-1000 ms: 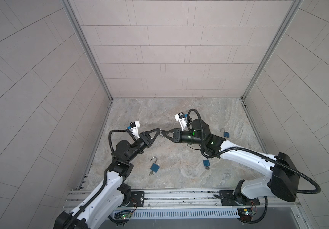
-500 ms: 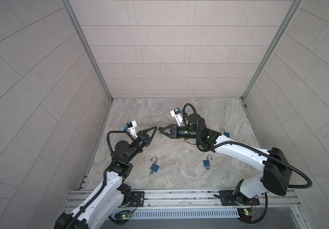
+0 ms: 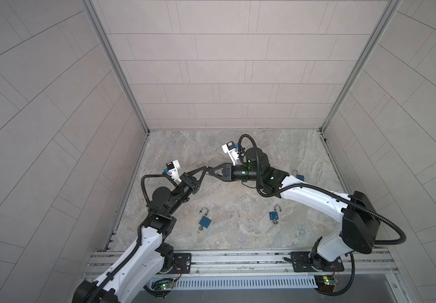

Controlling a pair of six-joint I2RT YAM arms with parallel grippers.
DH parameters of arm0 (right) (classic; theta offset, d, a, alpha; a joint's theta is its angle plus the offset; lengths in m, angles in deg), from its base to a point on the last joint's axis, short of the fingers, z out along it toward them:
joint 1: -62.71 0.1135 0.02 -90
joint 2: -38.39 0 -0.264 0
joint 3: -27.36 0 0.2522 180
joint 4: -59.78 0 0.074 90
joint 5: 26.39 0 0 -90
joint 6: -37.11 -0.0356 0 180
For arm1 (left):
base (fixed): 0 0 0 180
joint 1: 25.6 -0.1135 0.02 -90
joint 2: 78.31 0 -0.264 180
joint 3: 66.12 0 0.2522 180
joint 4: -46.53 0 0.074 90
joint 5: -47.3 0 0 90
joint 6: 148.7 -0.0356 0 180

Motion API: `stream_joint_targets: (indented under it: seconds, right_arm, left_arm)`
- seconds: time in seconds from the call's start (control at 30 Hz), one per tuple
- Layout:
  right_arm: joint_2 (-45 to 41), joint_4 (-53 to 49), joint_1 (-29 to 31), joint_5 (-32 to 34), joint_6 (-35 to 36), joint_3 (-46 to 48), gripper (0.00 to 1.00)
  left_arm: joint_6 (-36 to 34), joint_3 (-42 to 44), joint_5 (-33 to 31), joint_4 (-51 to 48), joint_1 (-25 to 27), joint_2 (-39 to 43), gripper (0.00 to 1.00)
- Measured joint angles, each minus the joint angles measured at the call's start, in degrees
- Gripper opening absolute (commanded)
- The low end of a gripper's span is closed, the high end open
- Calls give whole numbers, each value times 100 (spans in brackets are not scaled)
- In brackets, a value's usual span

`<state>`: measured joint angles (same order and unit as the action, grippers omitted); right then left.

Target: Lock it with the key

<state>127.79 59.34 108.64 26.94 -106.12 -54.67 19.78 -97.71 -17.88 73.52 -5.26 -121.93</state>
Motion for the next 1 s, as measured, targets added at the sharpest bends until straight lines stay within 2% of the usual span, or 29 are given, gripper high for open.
stream_joint_targets:
  seconds: [0.37, 0.8, 1.0]
  right_arm:
    - [-52, -164, -83, -223, 188, 39, 0]
    - [-175, -284, -81, -730, 468, 382, 0]
    - [-229, -258, -72, -857, 505, 562, 0]
  left_arm:
    - [-4, 11, 157, -33, 2, -4, 1]
    - [-380, -160, 920, -859, 105, 149, 28]
    - [-420, -166, 1200, -981, 107, 160, 33]
